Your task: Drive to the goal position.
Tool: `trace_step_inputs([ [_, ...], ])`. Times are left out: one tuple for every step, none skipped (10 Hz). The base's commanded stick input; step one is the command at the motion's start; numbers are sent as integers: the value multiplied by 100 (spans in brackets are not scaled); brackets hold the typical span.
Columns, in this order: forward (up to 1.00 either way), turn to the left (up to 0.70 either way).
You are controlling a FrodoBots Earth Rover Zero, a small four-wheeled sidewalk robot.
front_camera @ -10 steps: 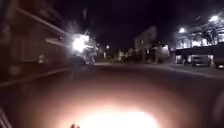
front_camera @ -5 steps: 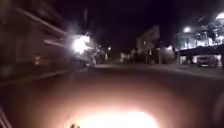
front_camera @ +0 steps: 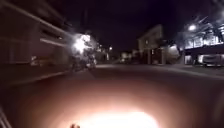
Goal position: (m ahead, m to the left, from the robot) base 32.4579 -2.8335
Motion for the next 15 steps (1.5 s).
trace_step_inputs([
  [100, 0],
  [100, 0],
  [100, 0],
  [100, 0],
  [100, 0],
  [100, 0],
  [100, 0],
  [100, 0],
  [100, 0],
  [100, 0],
  [100, 0],
  [100, 0],
  [100, 0],
  [100, 0],
  [100, 0],
])
